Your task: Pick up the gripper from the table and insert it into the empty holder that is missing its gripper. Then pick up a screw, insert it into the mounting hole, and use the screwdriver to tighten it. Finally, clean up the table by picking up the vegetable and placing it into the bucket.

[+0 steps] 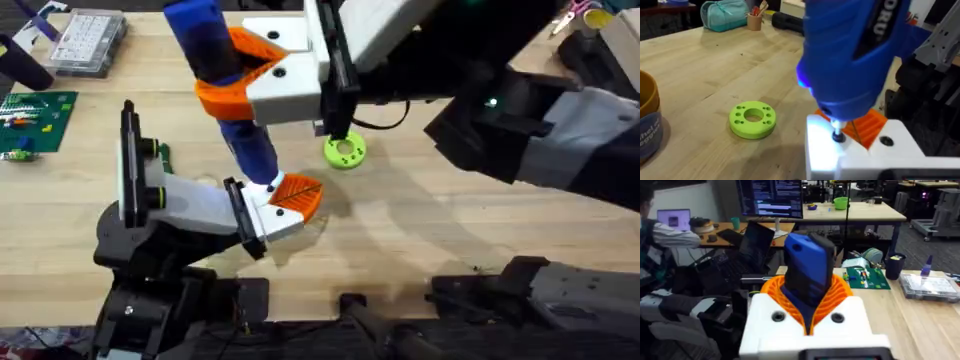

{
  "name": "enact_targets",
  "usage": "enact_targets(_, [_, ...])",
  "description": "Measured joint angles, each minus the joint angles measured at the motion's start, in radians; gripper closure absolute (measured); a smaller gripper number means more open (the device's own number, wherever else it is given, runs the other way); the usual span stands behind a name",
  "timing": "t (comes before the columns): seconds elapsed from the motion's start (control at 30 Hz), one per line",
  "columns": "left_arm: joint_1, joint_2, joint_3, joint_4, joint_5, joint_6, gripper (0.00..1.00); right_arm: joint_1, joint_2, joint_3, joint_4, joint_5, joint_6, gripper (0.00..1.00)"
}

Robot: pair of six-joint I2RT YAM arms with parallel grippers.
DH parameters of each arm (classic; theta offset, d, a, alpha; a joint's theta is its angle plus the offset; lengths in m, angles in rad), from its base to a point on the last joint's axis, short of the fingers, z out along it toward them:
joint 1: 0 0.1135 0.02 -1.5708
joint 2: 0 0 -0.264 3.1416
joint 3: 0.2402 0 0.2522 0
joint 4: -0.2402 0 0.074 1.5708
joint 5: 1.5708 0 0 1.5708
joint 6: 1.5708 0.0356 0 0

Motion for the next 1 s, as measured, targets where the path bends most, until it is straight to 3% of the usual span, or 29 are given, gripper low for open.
enact_targets(0.87, [0.0, 0.0, 0.0, 0.0, 0.0, -0.004, 0.994, 0.001, 0.001, 0.0, -0.015, 0.008, 0.002, 0.975])
enact_targets(1.0, [0.0, 0.0, 0.001, 0.0, -0.005, 0.0, 0.995, 0.003, 0.013, -0.005, 0.089, 0.001, 0.023, 0.975])
